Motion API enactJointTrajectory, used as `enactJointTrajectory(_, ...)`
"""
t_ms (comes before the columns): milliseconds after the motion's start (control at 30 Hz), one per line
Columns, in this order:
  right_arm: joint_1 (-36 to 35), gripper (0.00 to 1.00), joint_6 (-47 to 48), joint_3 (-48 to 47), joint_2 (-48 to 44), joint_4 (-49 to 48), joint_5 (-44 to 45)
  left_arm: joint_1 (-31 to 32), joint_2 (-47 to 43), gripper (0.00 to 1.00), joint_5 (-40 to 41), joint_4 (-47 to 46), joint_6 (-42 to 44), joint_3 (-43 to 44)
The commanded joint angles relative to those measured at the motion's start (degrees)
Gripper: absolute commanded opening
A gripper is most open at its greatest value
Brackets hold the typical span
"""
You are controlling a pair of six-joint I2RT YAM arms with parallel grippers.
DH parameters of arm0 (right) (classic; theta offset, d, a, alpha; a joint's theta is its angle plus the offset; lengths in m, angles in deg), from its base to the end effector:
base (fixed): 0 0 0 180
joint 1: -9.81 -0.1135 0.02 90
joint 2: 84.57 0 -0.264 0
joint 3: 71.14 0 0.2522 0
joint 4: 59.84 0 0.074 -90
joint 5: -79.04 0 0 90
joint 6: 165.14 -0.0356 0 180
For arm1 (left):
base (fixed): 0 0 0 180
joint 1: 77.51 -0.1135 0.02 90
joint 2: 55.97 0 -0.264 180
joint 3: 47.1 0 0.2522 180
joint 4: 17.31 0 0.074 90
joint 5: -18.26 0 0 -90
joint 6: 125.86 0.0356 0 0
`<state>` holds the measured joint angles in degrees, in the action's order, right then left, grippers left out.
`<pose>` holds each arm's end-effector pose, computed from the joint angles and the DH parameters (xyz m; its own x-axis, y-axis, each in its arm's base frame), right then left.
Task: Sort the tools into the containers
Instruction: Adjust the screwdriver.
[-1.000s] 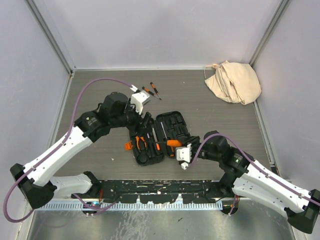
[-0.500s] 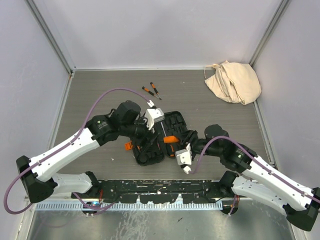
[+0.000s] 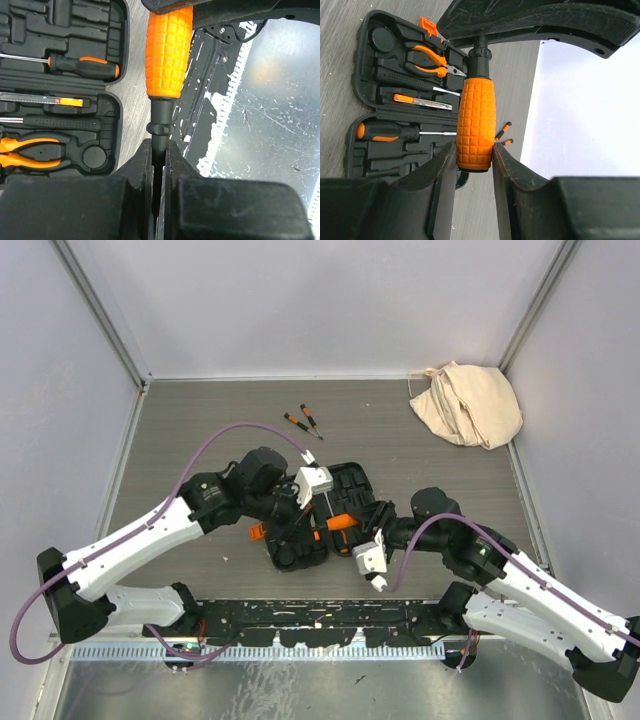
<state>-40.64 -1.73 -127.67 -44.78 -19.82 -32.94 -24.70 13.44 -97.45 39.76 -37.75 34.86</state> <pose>0.0897 0.1295 0.3128 0.8232 -0.3988 -0.4040 -0.5078 -0.1992 -0.8381 0.1382 -0.2077 0.3411 -0.4534 0.5484 -0.7026 0.8903 0.3165 -0.3275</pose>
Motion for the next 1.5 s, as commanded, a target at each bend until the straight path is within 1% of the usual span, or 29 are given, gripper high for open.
enactJointTrajectory(0,0.0,0.08,0.0,-3.0,-0.4,-2.3,-0.9,0.2,-0.4,0.00,-0.7,-1.1,-0.1,1.1)
enactJointTrajectory(67,-0.1,0.18,-0.2,-3.4,-0.5,-1.8,-0.6,0.2,-0.9,0.00,-0.1,-1.3,-0.1,0.7)
enactJointTrajectory(100,-0.1,0.28,-0.3,-3.5,-0.8,-1.5,-0.4,0.2,-1.0,0.00,0.4,-1.4,-0.1,0.4)
enactJointTrajectory(167,0.0,0.39,-0.8,-3.3,-1.6,-1.4,0.3,0.2,-1.4,0.00,1.8,-1.4,-0.1,0.0)
enactJointTrajectory(200,-0.1,0.43,-1.2,-3.1,-2.1,-1.4,0.6,0.2,-1.7,0.00,2.7,-1.5,-0.2,-0.2)
enactJointTrajectory(333,0.0,0.51,-5.5,-1.7,-4.4,-1.9,0.2,0.2,-3.7,0.00,6.4,-3.9,-1.9,-2.0)
enactJointTrajectory(433,-0.1,0.54,-9.6,0.1,-6.7,-2.3,-1.5,0.1,-5.3,0.00,7.6,-6.3,-3.4,-3.6)
enactJointTrajectory(500,-0.1,0.56,-14.5,2.1,-8.4,-4.9,-1.2,0.1,-5.9,0.00,9.2,-7.5,-4.5,-4.4)
enactJointTrajectory(567,-0.1,0.56,-22.4,4.9,-10.5,-11.0,-0.6,0.1,-6.2,0.00,11.2,-9.0,-6.1,-5.0)
enactJointTrajectory(600,-0.1,0.56,-28.2,6.6,-11.6,-14.5,-0.2,0.2,-6.3,0.00,12.3,-9.9,-7.2,-5.4)
enactJointTrajectory(667,-0.1,0.61,-41.6,9.5,-13.5,-22.9,1.5,0.2,-6.4,0.00,16.0,-12.0,-9.9,-6.2)
enactJointTrajectory(733,-0.1,0.63,-56.0,12.9,-15.2,-33.5,5.0,0.1,-6.2,0.00,19.3,-14.1,-13.3,-7.0)
enactJointTrajectory(767,-0.1,0.63,-60.8,14.5,-15.6,-37.3,6.7,0.1,-6.1,0.00,20.1,-15.3,-14.4,-7.5)
enactJointTrajectory(833,-0.1,0.63,-69.6,16.5,-15.7,-43.5,10.1,0.1,-5.8,0.00,22.1,-17.2,-16.6,-8.3)
enactJointTrajectory(900,-0.1,0.63,-80.4,17.0,-14.3,-47.9,16.4,0.2,-5.7,0.00,23.7,-18.8,-18.4,-8.9)
enactJointTrajectory(967,-0.1,0.63,-92.7,15.5,-11.7,-48.3,25.1,0.2,-5.8,0.00,25.6,-19.7,-19.7,-9.1)
enactJointTrajectory(1000,-0.1,0.62,-99.4,14.4,-10.2,-46.6,30.2,0.2,-6.0,0.00,26.2,-20.6,-20.1,-9.4)
enactJointTrajectory(1067,-0.1,0.61,-111.1,11.6,-6.9,-40.3,39.4,0.2,-6.5,0.00,26.9,-22.2,-20.8,-9.8)
enactJointTrajectory(1100,-0.1,0.61,-115.5,10.2,-5.2,-37.6,42.0,0.2,-6.8,0.00,27.1,-23.0,-21.0,-10.1)
enactJointTrajectory(1167,-0.1,0.62,-121.8,8.7,-2.1,-34.7,44.4,0.2,-6.8,0.00,27.3,-24.1,-21.2,-10.4)
enactJointTrajectory(1233,-0.1,0.62,-129.1,8.7,0.0,-34.3,46.5,0.2,-6.3,0.00,27.4,-24.4,-21.3,-10.2)
enactJointTrajectory(1400,-0.1,0.63,-140.9,12.3,4.9,-45.7,45.0,0.2,-4.9,0.00,26.9,-25.2,-21.3,-9.8)
enactJointTrajectory(1467,-0.1,0.64,-144.4,12.2,7.9,-47.2,43.8,0.2,-4.4,0.00,26.3,-25.7,-21.3,-9.7)
